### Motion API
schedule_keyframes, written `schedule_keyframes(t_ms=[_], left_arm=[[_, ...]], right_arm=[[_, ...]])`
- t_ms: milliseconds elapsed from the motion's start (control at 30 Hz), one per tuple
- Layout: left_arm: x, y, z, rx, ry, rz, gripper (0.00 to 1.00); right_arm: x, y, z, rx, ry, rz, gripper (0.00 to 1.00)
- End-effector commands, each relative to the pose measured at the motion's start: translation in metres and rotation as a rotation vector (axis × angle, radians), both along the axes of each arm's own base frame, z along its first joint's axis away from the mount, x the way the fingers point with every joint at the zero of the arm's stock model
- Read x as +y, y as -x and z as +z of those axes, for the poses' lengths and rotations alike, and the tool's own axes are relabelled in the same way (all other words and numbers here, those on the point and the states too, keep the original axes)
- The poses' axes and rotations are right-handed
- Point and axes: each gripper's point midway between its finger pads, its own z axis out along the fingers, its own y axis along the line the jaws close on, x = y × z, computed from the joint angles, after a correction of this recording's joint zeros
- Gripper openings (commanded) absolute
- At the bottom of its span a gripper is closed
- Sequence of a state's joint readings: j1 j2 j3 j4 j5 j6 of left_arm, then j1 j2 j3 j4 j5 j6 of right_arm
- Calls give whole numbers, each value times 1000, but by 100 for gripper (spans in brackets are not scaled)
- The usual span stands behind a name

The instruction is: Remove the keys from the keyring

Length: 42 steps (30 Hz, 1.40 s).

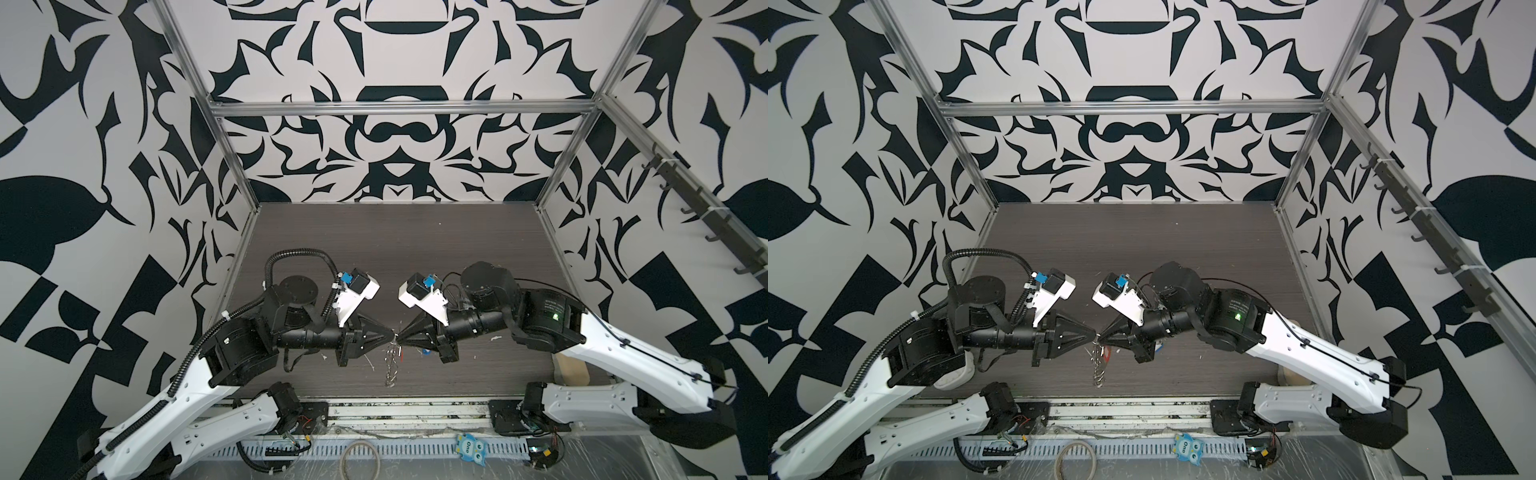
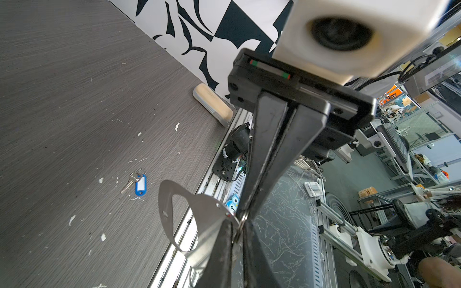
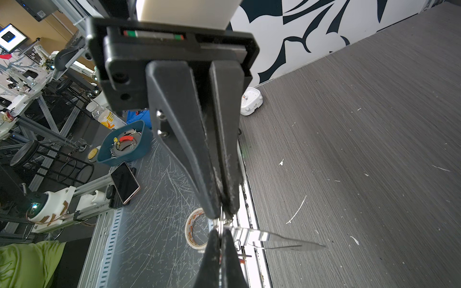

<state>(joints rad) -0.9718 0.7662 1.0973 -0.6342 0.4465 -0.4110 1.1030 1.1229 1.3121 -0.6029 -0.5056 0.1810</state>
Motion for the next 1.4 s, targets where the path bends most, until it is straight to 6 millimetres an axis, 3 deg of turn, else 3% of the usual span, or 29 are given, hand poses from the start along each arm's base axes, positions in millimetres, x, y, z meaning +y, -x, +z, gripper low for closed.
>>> schedule_keyframes(t_ms=[0, 300, 433, 567, 600, 733, 833, 967, 1133, 1367], left_arm=[[2, 6, 4, -4, 7, -26, 13], [-3, 6, 0, 1, 6, -39, 13], [-4, 6, 1, -6, 18, -38, 0], [-5, -1, 3, -36, 53, -1, 0], [-4, -3, 6, -56, 75, 12, 0], [2, -5, 22, -127, 170, 50, 0], [7, -7, 34, -179, 249, 76, 0], [12, -6, 46, -229, 341, 90, 0], [19, -1, 57, -277, 439, 85, 0], [12, 6, 56, -270, 457, 26, 0]], right_arm=[[4, -3, 34, -55, -99, 2, 0], [8, -6, 37, -56, -110, -2, 0], [11, -6, 38, -52, -118, 1, 0], [13, -7, 41, -45, -141, -6, 0], [13, -7, 42, -50, -151, -11, 2], [6, -11, 49, -90, -213, -54, 31], [-1, -14, 56, -127, -281, -92, 39], [-10, -16, 61, -158, -386, -133, 44], [-18, -21, 53, -187, -468, -183, 48], [-14, -16, 50, -188, -522, -148, 53]])
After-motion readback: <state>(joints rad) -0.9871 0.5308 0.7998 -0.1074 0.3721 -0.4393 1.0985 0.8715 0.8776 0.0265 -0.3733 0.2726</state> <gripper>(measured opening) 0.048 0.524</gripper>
